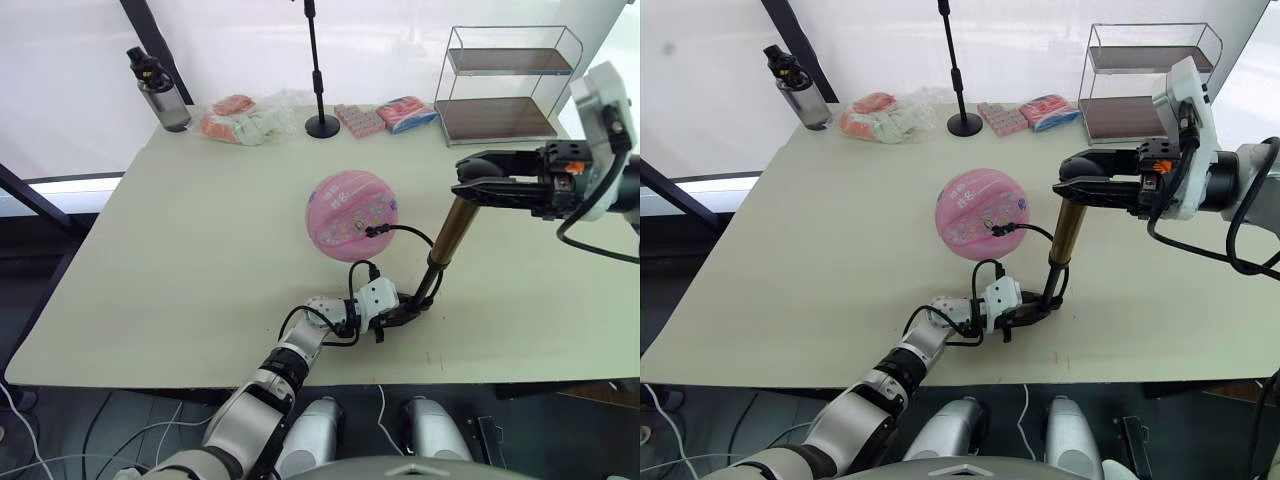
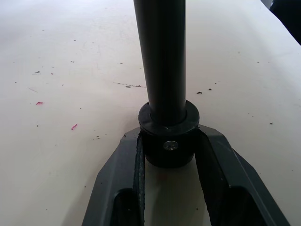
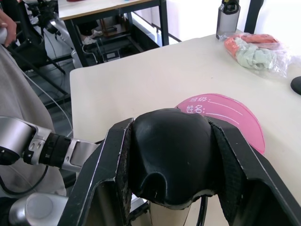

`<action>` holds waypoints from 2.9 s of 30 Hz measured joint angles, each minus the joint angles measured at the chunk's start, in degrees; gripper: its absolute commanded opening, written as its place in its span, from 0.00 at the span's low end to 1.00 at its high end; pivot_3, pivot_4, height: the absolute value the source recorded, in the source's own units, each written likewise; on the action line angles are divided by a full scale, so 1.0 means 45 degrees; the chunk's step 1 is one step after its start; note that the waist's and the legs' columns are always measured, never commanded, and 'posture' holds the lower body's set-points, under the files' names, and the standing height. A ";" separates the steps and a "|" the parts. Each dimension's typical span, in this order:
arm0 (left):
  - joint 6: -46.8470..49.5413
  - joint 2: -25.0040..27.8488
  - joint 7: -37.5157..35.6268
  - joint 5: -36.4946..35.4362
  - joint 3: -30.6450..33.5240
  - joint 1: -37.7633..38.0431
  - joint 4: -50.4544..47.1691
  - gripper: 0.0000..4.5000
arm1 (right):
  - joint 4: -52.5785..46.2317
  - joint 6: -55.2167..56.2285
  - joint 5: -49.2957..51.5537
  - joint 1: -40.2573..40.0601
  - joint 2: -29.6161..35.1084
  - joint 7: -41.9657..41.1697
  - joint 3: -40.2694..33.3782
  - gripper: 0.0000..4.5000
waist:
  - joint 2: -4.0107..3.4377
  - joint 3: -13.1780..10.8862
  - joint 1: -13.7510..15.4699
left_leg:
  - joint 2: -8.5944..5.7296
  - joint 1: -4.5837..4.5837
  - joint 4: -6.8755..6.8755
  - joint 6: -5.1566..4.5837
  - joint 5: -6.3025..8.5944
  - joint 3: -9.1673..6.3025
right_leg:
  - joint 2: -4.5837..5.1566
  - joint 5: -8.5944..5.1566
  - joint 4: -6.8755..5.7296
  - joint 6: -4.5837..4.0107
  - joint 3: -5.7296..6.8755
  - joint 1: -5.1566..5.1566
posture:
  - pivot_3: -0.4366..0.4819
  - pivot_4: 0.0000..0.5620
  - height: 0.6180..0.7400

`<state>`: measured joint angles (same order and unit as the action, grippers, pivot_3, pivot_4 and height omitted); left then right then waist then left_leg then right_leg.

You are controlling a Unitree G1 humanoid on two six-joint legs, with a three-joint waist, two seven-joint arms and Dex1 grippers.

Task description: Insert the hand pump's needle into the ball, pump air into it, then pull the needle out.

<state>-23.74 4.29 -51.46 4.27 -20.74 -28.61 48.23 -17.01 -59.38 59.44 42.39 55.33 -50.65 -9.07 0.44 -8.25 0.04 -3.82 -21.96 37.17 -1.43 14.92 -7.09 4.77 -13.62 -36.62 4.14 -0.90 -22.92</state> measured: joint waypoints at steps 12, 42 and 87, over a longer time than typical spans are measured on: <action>0.0025 0.0010 -0.0018 0.0015 -0.0014 0.0047 -0.0027 0.24 | -0.0349 -0.0030 0.0032 -0.0511 -0.0206 0.0157 -0.0284 0.38 | 0.0000 0.0003 0.0003 | 0.0000 -0.0002 -0.0002 0.0000 0.0000 0.0005 | 0.0001 0.0001 -0.0001 0.0000 -0.0006 -0.0006 | 0.48 0.27 1.00; 0.0378 0.0143 0.0052 0.0162 -0.0026 0.0100 -0.0002 0.24 | -0.1801 0.6023 -0.6077 -0.6212 -0.2888 0.0765 0.3180 0.38 | -0.0011 0.0164 -0.0191 | 0.0015 0.0079 -0.0005 0.0001 0.0000 0.0002 | -0.0031 -0.0033 -0.0004 0.0055 -0.0011 0.0064 | 0.48 0.27 1.00; 0.0011 -0.0068 -0.0065 -0.0022 -0.0003 -0.0019 -0.0068 0.24 | 0.0270 -0.0297 -0.0247 0.0360 0.0551 -0.0039 0.0009 0.38 | 0.0006 -0.0032 0.0127 | -0.0004 -0.0084 0.0018 0.0000 -0.0002 0.0006 | 0.0008 0.0005 -0.0020 -0.0005 -0.0004 -0.0088 | 0.48 0.27 1.00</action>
<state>-23.69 3.98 -51.75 4.17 -20.75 -28.70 47.93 -15.79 -60.72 58.32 44.01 57.81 -50.82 -9.03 0.47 -8.40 0.61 -3.84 -22.34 37.25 -1.43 14.91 -7.06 4.81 -13.60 -36.71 4.12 -0.92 -23.32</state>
